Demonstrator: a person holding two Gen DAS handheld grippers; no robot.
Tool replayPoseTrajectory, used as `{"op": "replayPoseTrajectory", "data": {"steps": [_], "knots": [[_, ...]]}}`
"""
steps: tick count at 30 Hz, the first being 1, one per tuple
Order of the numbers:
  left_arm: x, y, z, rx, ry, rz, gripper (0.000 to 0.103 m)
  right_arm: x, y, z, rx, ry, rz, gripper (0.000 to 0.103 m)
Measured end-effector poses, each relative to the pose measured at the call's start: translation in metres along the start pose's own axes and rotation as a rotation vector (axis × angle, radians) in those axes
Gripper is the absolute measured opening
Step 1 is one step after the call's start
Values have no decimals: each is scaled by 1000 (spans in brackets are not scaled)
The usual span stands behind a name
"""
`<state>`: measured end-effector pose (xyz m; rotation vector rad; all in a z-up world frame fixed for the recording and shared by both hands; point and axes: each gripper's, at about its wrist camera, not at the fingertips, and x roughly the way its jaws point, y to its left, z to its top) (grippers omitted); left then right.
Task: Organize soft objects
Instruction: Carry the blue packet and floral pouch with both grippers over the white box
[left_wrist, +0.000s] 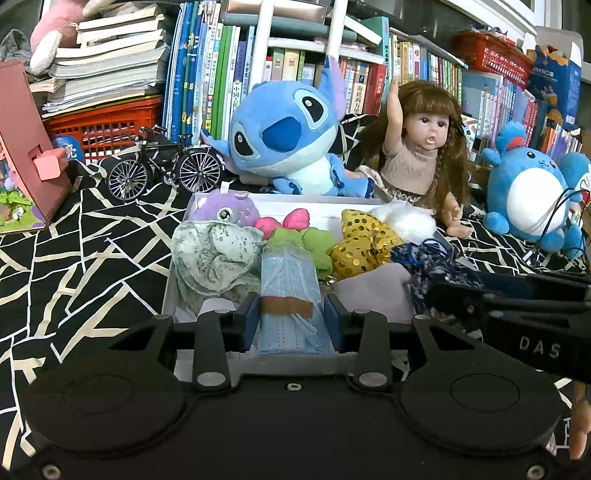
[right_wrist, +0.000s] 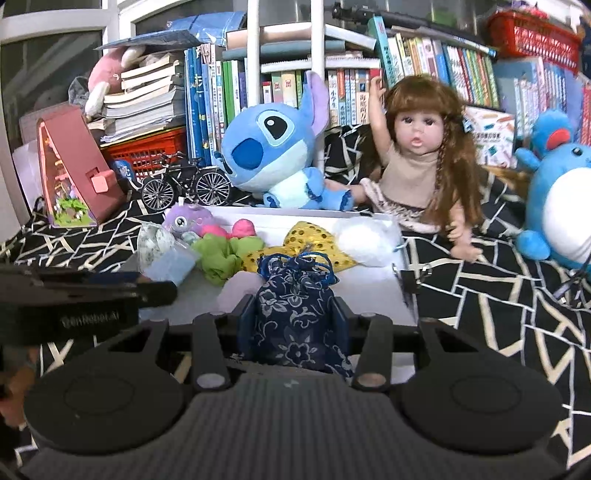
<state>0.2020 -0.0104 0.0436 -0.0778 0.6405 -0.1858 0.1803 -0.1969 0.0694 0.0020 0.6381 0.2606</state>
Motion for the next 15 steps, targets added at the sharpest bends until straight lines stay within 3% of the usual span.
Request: {"op": "replayPoseTrajectory", "data": {"steps": [7, 15], "knots": [[15, 1, 0, -7, 22, 4, 36, 17, 0, 5, 61, 13, 49, 48], [28, 2, 0, -14, 35, 8, 36, 30, 2, 8, 52, 7, 35, 48]]}}
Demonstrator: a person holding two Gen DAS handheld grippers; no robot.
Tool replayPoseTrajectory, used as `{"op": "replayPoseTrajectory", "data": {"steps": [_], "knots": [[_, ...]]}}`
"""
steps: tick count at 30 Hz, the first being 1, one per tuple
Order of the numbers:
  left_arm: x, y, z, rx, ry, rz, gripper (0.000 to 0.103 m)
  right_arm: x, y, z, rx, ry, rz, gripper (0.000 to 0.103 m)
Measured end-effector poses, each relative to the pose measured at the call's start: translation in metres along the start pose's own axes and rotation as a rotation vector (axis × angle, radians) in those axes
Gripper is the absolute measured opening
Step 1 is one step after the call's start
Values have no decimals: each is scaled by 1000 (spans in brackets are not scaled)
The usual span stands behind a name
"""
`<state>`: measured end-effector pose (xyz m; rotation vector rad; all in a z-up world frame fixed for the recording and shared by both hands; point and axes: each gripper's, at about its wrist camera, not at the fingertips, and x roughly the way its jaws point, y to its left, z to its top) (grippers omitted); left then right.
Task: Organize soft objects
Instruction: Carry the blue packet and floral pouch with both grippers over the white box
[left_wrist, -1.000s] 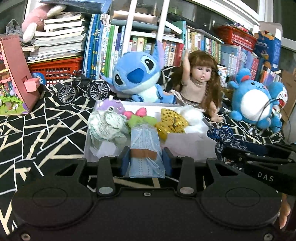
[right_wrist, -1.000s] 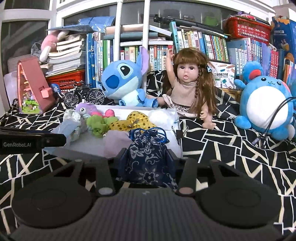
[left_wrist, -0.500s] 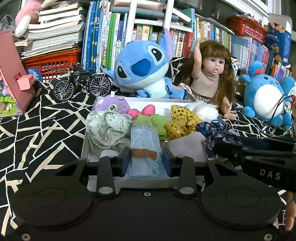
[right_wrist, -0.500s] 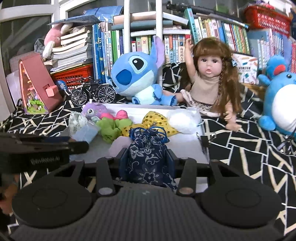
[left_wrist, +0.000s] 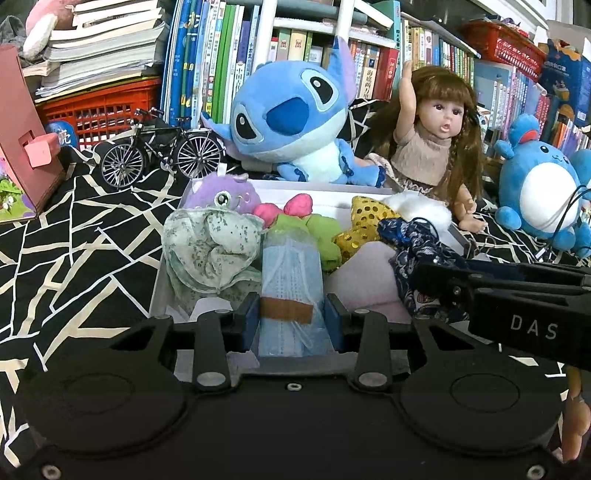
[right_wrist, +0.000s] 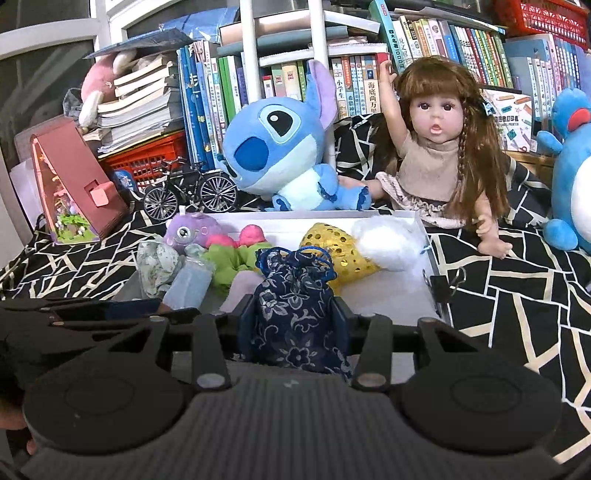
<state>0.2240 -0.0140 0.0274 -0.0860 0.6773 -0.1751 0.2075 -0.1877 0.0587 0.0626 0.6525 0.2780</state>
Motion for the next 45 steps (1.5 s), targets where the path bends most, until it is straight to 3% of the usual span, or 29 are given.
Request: {"op": "replayPoseTrajectory", "data": {"steps": [45], "knots": [[5, 1, -10, 11, 38, 12, 37, 2, 2, -18, -66, 27, -30, 48]]}}
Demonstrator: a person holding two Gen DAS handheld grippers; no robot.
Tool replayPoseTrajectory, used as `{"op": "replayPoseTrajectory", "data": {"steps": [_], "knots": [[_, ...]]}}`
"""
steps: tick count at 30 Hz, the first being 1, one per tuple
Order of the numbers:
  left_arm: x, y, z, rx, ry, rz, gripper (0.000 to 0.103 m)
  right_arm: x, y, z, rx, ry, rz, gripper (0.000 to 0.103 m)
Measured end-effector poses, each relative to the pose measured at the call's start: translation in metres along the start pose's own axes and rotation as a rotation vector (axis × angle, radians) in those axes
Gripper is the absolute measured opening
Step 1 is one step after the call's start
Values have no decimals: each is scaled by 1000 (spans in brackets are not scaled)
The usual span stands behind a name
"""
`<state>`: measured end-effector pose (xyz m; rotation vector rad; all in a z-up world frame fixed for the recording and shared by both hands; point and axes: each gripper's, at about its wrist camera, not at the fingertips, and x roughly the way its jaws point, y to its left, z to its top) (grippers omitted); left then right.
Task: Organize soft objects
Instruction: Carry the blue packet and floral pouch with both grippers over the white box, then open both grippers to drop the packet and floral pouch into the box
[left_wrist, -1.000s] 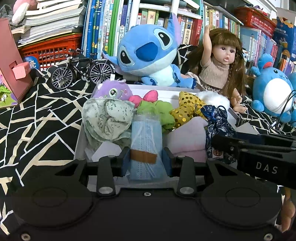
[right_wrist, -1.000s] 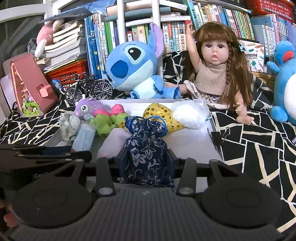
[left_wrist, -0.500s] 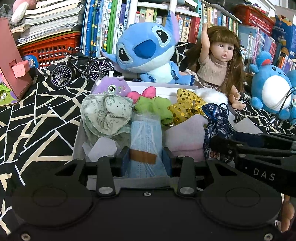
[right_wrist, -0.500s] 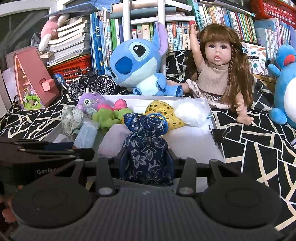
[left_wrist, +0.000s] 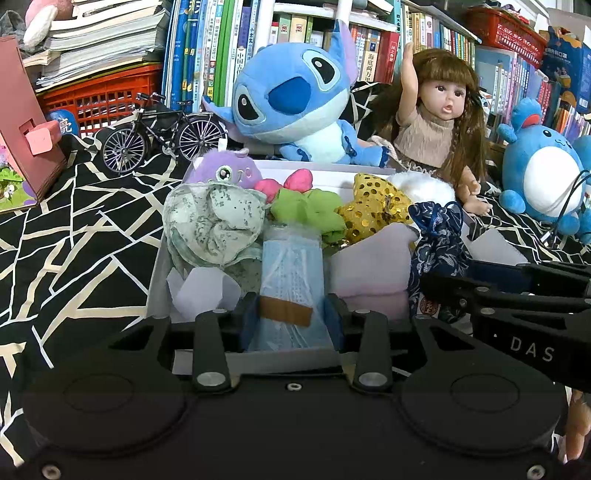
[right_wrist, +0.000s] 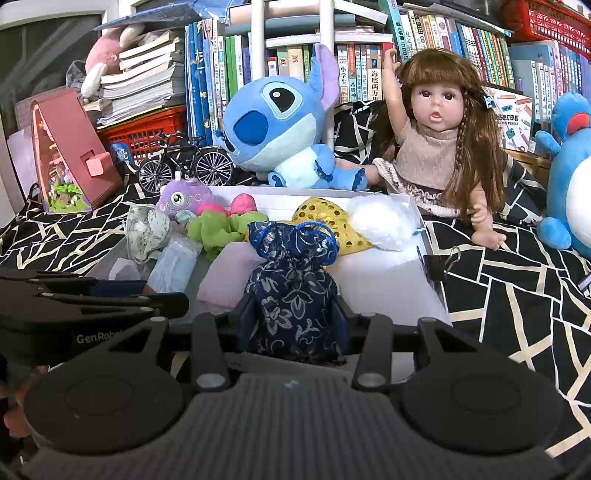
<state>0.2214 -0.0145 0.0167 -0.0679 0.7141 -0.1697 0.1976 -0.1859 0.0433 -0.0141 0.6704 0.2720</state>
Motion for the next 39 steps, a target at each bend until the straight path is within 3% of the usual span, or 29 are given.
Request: {"op": "replayPoseTrajectory", "data": {"steps": [15, 21, 29, 39], "knots": [[-13, 1, 0, 6, -12, -6, 44, -6, 1, -1, 3, 16, 5, 54], [-25, 1, -1, 2, -25, -8, 55, -14, 0, -2, 12, 13, 9, 65], [-47, 4, -7, 4, -51, -15, 72, -33, 1, -6, -7, -15, 4, 71], [-78, 6, -30, 6, -69, -35, 81, -65, 1, -21, -18, -72, 2, 79]]}}
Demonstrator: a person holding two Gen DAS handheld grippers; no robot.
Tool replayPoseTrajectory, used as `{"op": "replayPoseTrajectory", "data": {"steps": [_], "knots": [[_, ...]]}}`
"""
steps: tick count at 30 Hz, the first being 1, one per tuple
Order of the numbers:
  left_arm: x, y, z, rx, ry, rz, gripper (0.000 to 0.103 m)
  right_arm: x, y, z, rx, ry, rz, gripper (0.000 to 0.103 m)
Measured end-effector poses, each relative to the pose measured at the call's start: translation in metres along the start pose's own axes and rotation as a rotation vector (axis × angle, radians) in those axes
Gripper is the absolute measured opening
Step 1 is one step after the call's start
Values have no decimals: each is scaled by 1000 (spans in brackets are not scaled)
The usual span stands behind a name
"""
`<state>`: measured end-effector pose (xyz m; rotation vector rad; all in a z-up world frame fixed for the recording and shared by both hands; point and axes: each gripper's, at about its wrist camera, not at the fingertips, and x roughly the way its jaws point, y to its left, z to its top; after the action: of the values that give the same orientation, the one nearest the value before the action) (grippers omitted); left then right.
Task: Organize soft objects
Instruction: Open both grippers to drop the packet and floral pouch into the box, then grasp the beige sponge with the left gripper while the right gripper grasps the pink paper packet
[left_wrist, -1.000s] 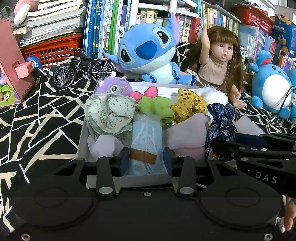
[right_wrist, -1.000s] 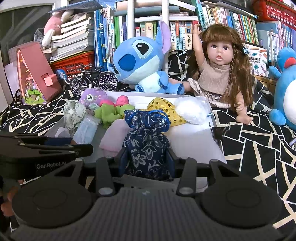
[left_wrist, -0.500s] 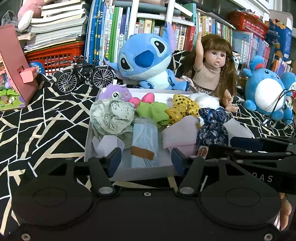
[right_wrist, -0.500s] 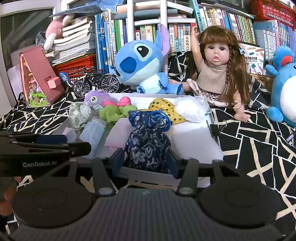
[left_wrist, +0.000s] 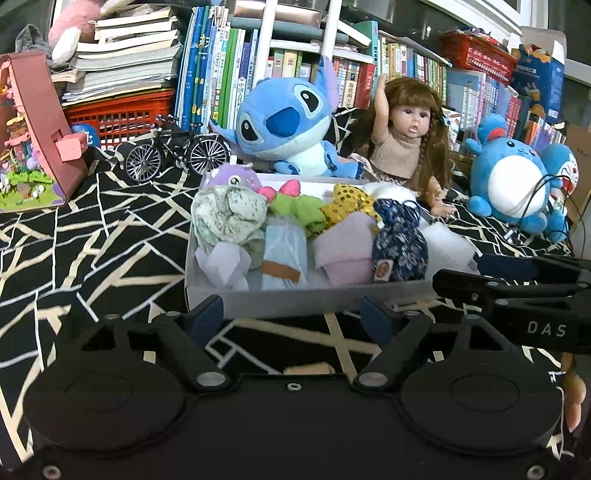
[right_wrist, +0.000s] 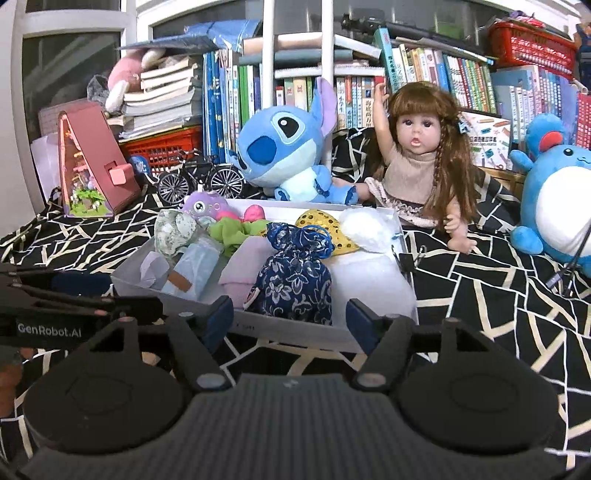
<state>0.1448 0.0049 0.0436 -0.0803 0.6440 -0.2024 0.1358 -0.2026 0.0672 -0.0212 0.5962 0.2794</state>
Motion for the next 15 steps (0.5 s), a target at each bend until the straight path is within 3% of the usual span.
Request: {"op": "replayPoseTrajectory", "data": {"steps": [15], "knots": [[-4, -4, -37, -35, 25, 2, 85, -50, 14, -48, -6, -93, -54, 88]]}}
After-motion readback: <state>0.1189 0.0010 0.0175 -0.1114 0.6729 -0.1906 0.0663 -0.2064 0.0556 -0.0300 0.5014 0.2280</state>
